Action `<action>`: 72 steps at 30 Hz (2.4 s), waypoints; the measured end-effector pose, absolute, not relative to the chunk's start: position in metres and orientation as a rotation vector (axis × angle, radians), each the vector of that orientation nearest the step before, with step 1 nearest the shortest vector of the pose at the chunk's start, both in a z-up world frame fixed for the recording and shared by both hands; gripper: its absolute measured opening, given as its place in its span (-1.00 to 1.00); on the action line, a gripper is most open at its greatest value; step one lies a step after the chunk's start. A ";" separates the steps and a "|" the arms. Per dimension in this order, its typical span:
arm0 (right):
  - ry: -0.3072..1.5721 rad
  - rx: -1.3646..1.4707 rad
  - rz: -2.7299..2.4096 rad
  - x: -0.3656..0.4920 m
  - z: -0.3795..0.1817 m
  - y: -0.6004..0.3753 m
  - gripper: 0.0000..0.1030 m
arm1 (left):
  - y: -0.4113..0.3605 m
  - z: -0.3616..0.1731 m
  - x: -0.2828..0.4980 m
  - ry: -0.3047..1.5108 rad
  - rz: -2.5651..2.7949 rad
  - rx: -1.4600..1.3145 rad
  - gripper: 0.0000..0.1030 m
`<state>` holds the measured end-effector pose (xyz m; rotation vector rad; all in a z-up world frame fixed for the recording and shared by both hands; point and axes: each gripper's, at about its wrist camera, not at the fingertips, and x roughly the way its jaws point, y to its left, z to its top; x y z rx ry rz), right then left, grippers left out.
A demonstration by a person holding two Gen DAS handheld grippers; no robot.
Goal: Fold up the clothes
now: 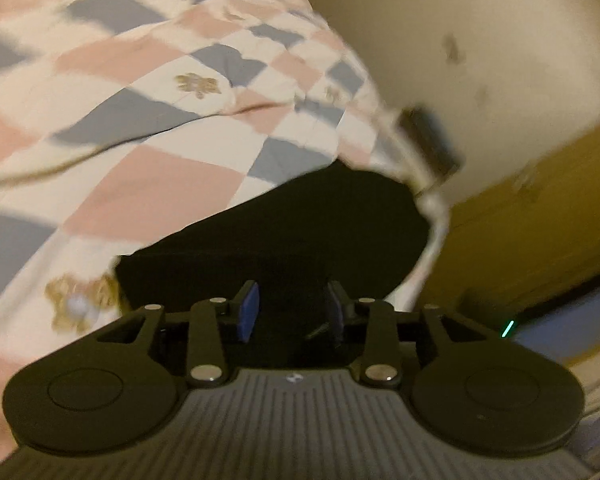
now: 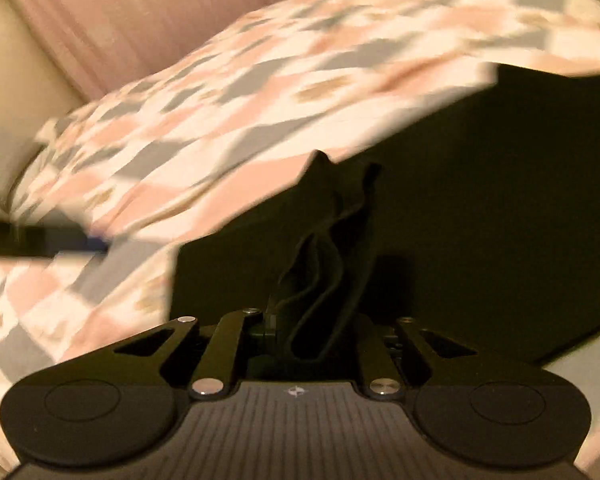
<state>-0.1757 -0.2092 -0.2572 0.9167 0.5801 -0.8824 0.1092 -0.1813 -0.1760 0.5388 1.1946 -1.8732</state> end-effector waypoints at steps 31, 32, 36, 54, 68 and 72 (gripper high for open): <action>0.693 0.745 -0.923 -0.446 -0.241 -0.350 -0.78 | -0.281 -0.239 -0.137 0.670 -2.038 1.164 -0.05; 0.699 0.740 -0.932 -0.452 -0.240 -0.353 -0.78 | -0.285 -0.239 -0.140 0.672 -2.046 1.168 -0.05; 0.729 0.724 -0.961 -0.474 -0.237 -0.368 -0.78 | -0.297 -0.239 -0.151 0.712 -2.070 1.153 -0.05; 0.615 0.893 -1.041 -0.579 -0.260 -0.411 -0.25 | -0.297 -0.257 -0.210 0.832 -1.852 1.086 0.00; 0.709 0.834 -0.894 -0.580 -0.278 -0.426 -0.51 | -0.271 -0.249 -0.219 0.857 -1.689 1.011 0.06; 0.714 0.749 -0.875 -0.576 -0.269 -0.425 -0.84 | -0.279 -0.248 -0.223 0.869 -1.660 0.987 0.07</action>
